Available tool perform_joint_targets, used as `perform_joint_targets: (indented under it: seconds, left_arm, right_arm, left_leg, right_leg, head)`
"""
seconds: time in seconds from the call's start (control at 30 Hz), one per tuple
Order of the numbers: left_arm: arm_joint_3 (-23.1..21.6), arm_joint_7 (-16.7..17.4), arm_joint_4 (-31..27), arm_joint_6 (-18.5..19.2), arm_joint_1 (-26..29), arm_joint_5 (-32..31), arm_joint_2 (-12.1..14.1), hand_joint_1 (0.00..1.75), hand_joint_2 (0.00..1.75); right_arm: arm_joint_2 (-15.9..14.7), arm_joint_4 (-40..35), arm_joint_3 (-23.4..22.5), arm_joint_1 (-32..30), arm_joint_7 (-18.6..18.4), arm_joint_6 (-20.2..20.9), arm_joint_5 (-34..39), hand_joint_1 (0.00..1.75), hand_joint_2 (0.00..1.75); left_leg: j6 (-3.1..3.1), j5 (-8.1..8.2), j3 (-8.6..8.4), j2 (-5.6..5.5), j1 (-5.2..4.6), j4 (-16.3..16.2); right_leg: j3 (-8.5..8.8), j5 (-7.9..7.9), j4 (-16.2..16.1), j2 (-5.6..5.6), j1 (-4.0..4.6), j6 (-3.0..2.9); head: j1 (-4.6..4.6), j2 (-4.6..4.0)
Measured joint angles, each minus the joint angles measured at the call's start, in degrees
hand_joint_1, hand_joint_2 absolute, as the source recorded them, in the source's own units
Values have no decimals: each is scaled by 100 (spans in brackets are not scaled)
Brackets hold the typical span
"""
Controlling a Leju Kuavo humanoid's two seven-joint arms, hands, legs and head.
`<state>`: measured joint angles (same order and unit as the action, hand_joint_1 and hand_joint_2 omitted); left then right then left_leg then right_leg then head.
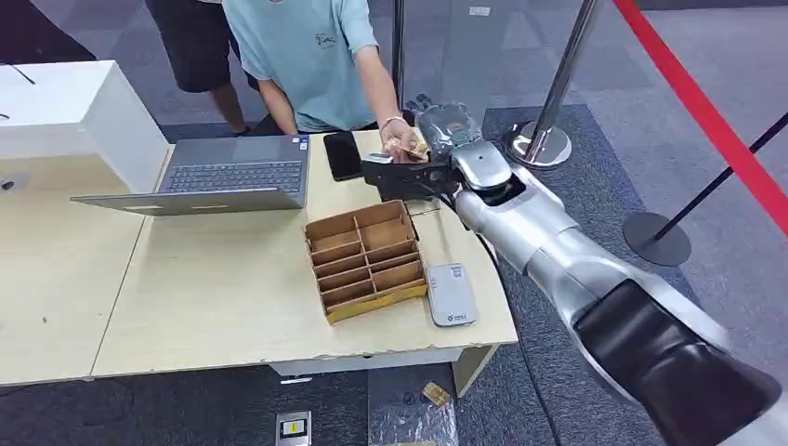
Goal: Pass the card to the sensor for recognition and then transmit it.
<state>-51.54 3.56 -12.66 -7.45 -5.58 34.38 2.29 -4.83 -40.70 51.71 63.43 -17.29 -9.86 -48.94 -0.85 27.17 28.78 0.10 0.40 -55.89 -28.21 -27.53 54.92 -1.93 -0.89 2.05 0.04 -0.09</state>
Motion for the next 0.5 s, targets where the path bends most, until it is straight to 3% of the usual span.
perform_joint_targets:
  seconds: [0.5]
  left_arm:
    - [-7,35,0,0,0,105,0,0,175]
  right_arm:
    - [111,-492,4,-103,-9,232,-155,0,175]
  left_leg:
    - [0,0,-1,1,0,0]
  right_leg:
    - [1,0,1,1,1,0]
  head:
    - [-2,0]
